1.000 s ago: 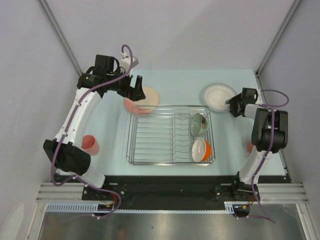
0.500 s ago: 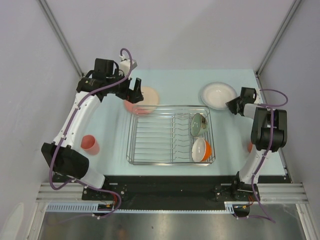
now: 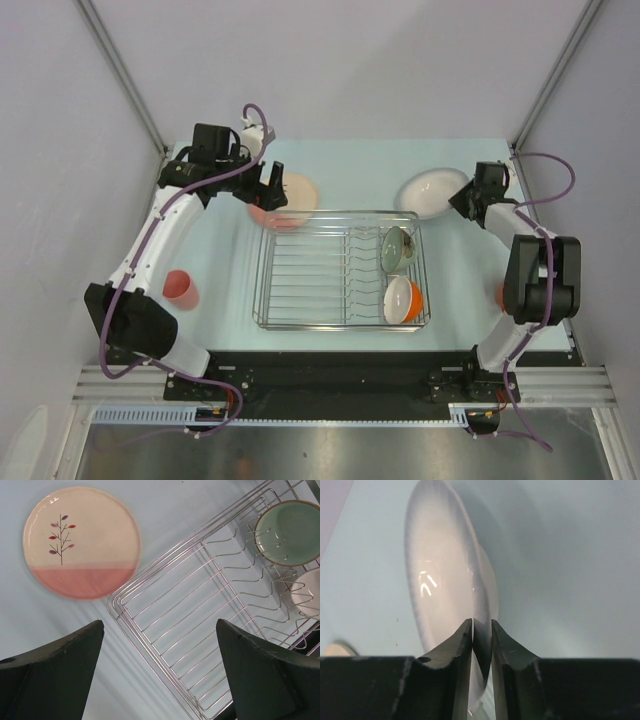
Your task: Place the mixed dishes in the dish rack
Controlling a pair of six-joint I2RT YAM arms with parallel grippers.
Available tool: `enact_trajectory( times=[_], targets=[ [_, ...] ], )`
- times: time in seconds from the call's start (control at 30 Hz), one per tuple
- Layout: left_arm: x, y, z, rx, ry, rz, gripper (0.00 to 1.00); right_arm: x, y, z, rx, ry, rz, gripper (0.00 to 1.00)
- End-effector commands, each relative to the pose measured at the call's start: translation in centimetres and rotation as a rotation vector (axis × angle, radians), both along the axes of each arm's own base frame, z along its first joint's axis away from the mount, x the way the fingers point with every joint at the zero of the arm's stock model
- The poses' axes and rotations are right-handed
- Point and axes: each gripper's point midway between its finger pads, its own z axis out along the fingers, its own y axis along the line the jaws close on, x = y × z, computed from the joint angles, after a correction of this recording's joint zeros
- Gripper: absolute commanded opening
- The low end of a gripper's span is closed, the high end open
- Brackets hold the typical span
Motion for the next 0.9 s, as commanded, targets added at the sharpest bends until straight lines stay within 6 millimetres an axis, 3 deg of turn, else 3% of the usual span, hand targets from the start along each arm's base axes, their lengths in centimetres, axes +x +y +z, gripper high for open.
enact_trajectory(
  times=[0.0, 0.17, 0.2, 0.23, 0.43, 0.63, 0.87],
  targets=[
    [0.7, 0.6, 0.8, -0.002, -0.051, 0.005, 1.0, 0.9, 1.7, 7.9, -0.17, -0.175, 0.169, 0.0],
    [0.5, 0.8, 0.4, 0.002, -0.044, 0.006, 1.0, 0.9, 1.0, 14.6, -0.359, -0.345, 0.22, 0.0],
    [0.6, 0.9, 0.4, 0.004, -0.043, 0.012, 1.0, 0.6, 2.1, 15.6, -0.396, -0.367, 0.253, 0.0],
    [0.6, 1.0, 0.3, 0.005, -0.043, 0.014, 1.0, 0.7, 2.2, 18.3, -0.447, -0.448, 0.255, 0.0],
    [0.8, 1.3, -0.1, 0.005, -0.032, 0.02, 1.0, -0.1, 4.7, 24.8, -0.818, -0.615, 0.385, 0.0],
    [0.6, 1.6, -0.5, 0.016, -0.022, 0.024, 1.0, -0.6, 8.3, 28.0, -1.182, -0.718, 0.6, 0.0],
    [0.8, 2.2, -1.6, 0.031, 0.002, 0.04, 1.0, -2.5, 9.8, 31.9, -1.317, -0.834, 0.662, 0.0]
  ],
)
